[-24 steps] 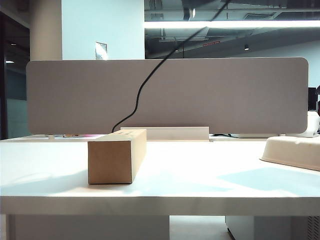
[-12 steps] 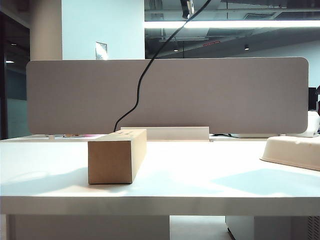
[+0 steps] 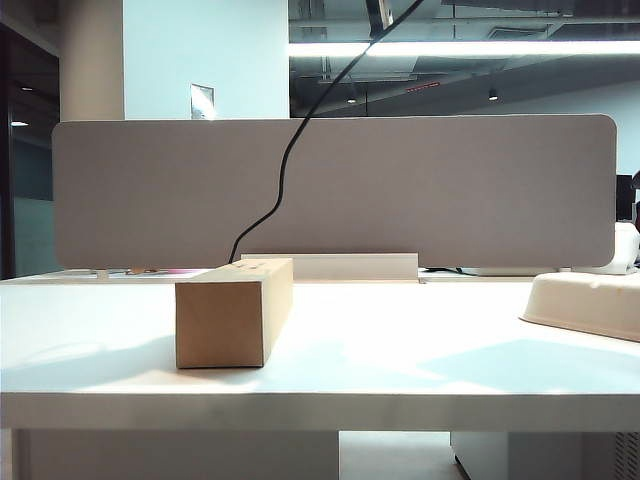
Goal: Pick up the charging cable and the phone, plug the charging cable into the charging port on the phone, and finally place them back on the table.
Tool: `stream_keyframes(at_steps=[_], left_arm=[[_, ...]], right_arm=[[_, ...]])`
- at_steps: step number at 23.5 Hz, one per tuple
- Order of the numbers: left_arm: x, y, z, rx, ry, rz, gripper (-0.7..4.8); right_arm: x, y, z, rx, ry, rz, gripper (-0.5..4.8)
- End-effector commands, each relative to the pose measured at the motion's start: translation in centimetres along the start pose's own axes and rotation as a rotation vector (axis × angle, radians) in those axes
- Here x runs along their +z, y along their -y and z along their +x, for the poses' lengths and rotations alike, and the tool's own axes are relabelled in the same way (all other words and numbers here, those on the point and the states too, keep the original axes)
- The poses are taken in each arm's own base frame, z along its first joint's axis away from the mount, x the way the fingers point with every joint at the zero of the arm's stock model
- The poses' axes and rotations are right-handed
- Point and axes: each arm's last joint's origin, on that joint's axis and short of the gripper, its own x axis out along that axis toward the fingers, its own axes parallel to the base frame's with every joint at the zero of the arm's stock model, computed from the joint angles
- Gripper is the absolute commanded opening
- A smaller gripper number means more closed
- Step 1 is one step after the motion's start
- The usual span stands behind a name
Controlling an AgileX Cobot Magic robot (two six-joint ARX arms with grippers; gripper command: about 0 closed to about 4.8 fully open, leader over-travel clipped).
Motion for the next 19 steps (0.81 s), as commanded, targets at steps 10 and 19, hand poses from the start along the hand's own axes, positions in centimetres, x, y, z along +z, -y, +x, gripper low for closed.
stream_keyframes(at_steps=[10,19], left_arm=[[-0.33,-0.5,0.33,-0.033,-0.006,-0.038,-0.06],[-0.22,-0.62,0.29,-0.012,0.001,-0.023,-0.06]], right_arm=[[0.35,-0.6,0.05,0.032,0.022,-0.047,-0.06],[0.34,-0.6,0.05,0.032,0.021,-0.05,-0.06]])
